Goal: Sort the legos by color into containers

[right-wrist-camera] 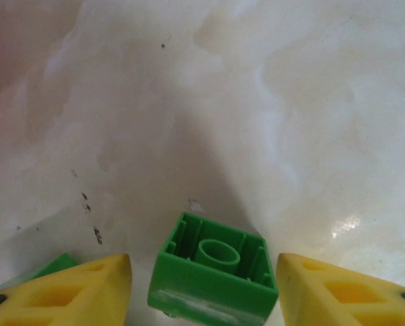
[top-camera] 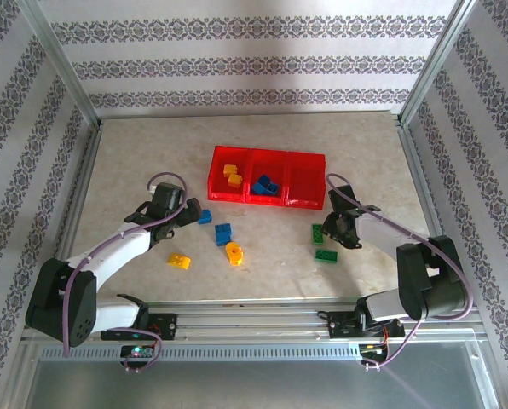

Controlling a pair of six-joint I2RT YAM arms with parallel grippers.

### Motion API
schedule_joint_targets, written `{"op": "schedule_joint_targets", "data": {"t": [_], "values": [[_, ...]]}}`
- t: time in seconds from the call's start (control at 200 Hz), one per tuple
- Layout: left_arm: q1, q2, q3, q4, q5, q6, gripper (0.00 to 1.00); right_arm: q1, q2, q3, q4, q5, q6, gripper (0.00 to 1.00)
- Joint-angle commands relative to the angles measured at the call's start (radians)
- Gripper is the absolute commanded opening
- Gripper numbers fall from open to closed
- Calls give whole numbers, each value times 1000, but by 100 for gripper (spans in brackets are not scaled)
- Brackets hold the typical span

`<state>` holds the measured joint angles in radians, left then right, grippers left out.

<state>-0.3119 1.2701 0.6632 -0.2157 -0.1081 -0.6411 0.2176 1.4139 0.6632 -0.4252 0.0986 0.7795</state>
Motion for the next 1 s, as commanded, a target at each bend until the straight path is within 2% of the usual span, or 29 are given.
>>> {"op": "schedule_joint_targets", "data": {"t": [0.0,0.57,0.994], "values": [[12,-1,-4,10,-11,-13,100,-10,10,3,8,-6,-8,54],[11,-7,-10,6,-18,-11,100,-8,-19,0,3,-16,-25,27],[12,-2,-8,12,-13,-12,100,61,-143,70,-55,56,-68,24]]}}
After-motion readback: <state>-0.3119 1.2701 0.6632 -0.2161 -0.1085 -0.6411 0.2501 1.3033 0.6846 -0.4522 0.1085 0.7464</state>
